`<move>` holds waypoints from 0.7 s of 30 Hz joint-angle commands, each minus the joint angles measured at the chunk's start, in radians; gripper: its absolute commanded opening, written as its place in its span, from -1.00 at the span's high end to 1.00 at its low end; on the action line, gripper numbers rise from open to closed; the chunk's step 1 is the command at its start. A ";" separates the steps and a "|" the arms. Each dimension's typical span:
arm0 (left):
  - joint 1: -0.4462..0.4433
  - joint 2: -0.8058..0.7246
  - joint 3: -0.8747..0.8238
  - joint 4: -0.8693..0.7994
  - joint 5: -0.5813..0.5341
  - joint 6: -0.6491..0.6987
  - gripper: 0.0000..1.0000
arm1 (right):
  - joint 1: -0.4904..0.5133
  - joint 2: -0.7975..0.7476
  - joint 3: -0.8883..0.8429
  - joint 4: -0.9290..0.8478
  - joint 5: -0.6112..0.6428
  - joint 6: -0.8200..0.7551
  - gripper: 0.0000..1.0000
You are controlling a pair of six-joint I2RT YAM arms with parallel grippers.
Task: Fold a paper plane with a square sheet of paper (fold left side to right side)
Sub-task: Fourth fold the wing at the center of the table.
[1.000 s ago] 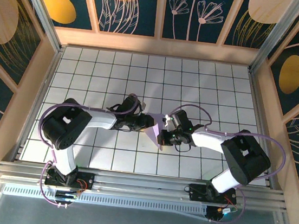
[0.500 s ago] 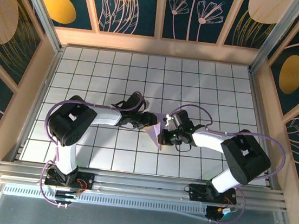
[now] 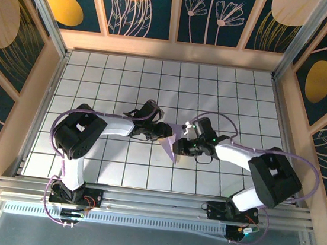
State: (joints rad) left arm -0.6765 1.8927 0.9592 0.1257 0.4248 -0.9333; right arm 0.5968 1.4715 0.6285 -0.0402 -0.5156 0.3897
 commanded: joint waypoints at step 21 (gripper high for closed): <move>-0.020 0.009 -0.098 0.000 -0.083 -0.072 0.22 | -0.129 0.159 0.027 0.243 -0.222 0.083 0.26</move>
State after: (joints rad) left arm -0.6884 1.8713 0.8993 0.2222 0.3840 -0.9997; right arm 0.4702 1.6081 0.6201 0.1581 -0.7094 0.4622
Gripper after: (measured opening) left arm 0.394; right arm 0.375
